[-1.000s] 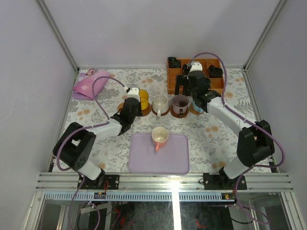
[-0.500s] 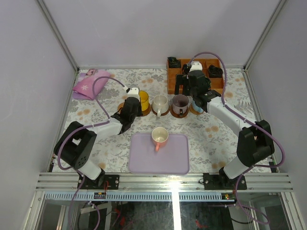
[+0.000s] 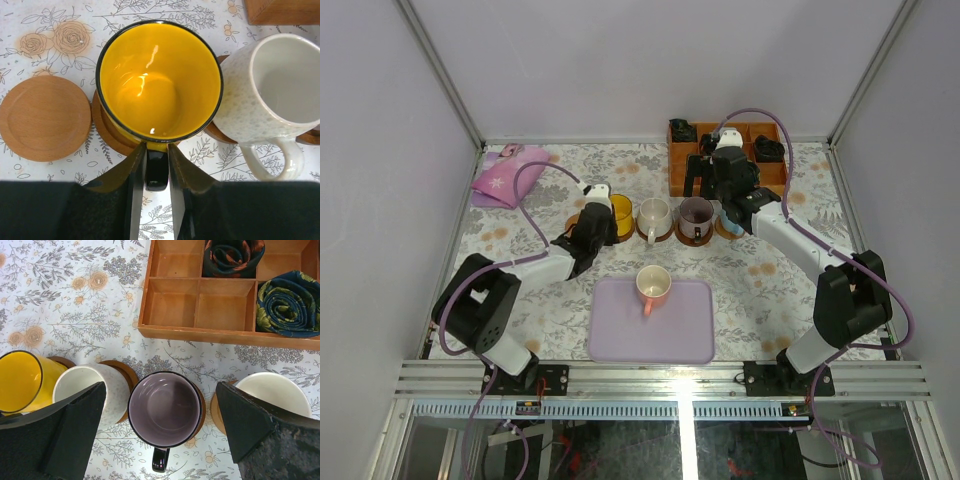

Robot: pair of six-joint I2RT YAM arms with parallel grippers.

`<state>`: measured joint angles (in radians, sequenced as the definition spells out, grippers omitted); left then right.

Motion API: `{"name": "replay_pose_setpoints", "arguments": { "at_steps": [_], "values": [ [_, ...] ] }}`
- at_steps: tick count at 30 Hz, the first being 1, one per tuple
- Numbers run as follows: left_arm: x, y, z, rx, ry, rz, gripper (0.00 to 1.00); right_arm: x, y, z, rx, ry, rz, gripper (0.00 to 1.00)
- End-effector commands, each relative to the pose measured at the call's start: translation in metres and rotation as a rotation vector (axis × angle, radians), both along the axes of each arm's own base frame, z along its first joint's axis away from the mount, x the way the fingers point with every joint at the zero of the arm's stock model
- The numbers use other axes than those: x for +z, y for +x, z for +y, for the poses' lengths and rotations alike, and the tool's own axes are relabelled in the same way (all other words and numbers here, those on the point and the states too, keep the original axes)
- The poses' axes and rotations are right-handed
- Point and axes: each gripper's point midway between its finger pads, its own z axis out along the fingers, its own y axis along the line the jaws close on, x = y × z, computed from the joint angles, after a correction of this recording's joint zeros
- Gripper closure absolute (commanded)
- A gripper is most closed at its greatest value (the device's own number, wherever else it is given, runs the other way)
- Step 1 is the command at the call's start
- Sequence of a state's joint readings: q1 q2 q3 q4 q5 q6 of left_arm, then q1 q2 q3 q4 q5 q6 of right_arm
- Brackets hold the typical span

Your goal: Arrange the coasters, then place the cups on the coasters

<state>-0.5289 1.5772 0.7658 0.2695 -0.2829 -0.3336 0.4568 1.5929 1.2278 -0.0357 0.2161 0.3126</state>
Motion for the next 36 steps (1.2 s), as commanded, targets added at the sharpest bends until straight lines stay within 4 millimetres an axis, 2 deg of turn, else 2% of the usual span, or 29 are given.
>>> {"name": "replay_pose_setpoints", "arguments": {
  "at_steps": [1, 10, 20, 28, 36],
  "values": [
    [0.033, 0.011, -0.012, -0.01, -0.076, -0.052, 0.77, 0.021, 0.008, 0.004, -0.007, 0.046, -0.048, 0.01],
    [0.027, -0.003, -0.008, -0.016, -0.068, -0.005, 0.73, 0.017, 0.006, 0.005, -0.023, 0.078, -0.034, 0.01],
    [0.017, -0.006, -0.01, -0.014, -0.047, 0.028, 0.79, 0.014, 0.006, 0.01, -0.019, 0.104, -0.017, 0.01],
    [0.014, -0.008, -0.007, 0.001, -0.039, 0.046, 0.99, 0.015, 0.002, 0.006, -0.023, 0.093, -0.018, 0.01],
    [0.012, -0.015, -0.003, 0.011, -0.045, 0.059, 1.0, 0.014, 0.0, 0.006, -0.016, 0.086, -0.015, 0.01]
  ]
}}
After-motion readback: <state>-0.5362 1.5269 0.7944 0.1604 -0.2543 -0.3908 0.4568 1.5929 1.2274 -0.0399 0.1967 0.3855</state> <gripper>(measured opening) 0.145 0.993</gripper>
